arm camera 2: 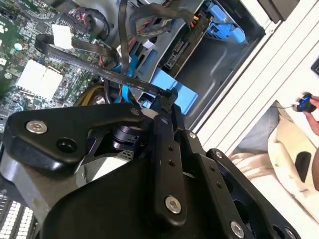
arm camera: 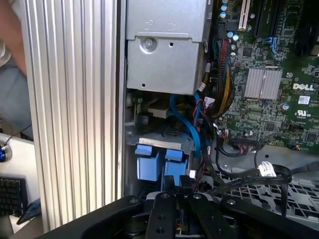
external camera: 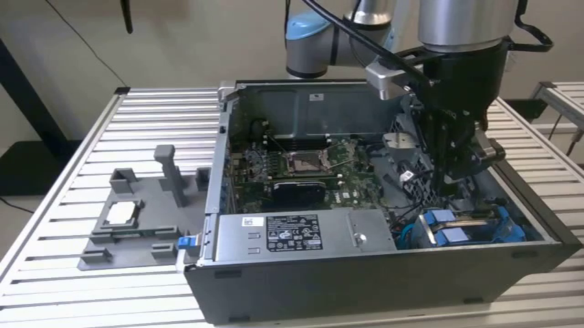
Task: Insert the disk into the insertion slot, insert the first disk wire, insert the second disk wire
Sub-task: 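Insert the second disk wire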
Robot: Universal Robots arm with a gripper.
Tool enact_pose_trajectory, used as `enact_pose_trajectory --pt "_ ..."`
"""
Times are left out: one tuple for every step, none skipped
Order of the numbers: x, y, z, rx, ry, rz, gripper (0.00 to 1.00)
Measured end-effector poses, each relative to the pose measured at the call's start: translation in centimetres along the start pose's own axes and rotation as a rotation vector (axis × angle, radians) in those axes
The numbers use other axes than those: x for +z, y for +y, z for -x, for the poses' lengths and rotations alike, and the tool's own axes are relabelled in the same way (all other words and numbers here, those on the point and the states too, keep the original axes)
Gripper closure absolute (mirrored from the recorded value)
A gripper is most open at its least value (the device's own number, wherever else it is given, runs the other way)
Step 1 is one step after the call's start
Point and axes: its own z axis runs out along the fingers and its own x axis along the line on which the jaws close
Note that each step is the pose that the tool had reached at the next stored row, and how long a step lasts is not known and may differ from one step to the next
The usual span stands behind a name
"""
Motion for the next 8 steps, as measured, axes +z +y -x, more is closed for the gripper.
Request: enact_pose_trajectory --pt "0.04 0.01 -0.11 0.003 -0.0151 -0.0009 0.84" --pt "0.08 0.03 -0.23 0.006 -0.0317 -0.0019 0.84" --pt "0.14 0.04 -0.34 0.010 -0.0481 -0.0030 0.84" --pt "0.19 0.05 -0.46 0.013 -0.0640 -0.0039 0.84" --pt "0.23 0.06 -0.59 0.016 -0.0785 -0.0048 0.84" --pt "0.28 0.04 -0.73 0.017 -0.0859 -0.0052 0.84" --pt "0.32 0.00 -0.86 0.018 -0.0898 -0.0044 0.84" --pt "0.37 -0.07 -1.01 0.018 -0.0929 -0.0023 0.84"
